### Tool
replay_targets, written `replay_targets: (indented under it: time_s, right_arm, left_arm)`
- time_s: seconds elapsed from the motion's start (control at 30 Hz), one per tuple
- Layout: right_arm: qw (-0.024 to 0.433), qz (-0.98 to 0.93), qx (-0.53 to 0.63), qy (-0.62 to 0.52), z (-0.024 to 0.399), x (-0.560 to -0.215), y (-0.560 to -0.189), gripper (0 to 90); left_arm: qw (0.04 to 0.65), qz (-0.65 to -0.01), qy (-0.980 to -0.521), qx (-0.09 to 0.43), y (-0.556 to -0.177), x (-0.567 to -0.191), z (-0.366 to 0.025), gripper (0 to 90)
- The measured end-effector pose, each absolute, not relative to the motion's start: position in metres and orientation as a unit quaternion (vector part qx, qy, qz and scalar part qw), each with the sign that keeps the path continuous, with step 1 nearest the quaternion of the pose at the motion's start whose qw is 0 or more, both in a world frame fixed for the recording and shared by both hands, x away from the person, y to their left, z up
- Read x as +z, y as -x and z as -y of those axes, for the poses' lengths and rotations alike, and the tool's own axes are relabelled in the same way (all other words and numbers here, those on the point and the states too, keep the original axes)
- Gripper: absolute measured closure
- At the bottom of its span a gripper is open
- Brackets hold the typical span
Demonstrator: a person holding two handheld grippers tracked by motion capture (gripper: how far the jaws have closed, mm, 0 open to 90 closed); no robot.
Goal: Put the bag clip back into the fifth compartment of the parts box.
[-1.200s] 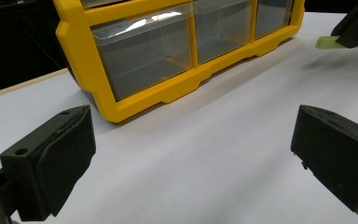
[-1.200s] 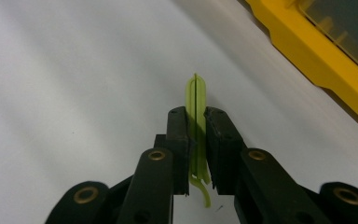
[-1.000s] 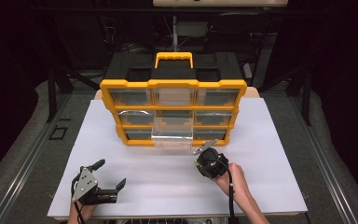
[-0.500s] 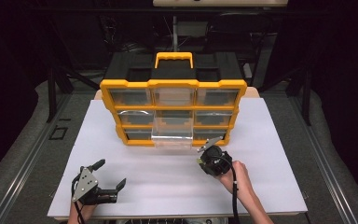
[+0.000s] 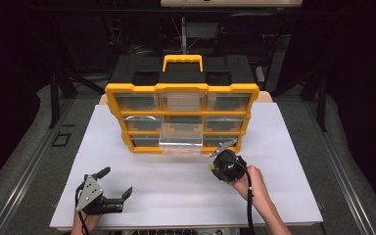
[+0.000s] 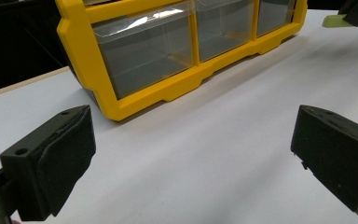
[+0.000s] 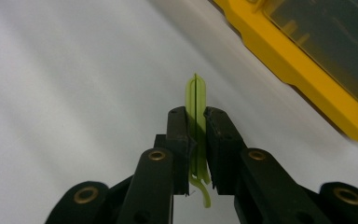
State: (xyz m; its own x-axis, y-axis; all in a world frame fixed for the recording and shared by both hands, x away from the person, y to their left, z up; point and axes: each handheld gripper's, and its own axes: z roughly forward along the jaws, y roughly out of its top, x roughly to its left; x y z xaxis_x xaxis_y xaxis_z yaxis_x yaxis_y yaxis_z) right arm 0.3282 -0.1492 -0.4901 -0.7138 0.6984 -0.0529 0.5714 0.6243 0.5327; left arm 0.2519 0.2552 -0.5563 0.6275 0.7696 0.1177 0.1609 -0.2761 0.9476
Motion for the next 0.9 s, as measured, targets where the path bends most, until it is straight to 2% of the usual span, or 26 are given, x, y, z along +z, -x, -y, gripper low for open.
replay_targets:
  time_s: [0.9]
  right_arm:
    - [0.124, -0.894, 0.260, -0.343, 0.158, -0.462, -0.337, 80.3]
  left_arm:
    - [0.514, -0.312, -0.743, 0.294, -0.253, -0.557, -0.255, 0.0]
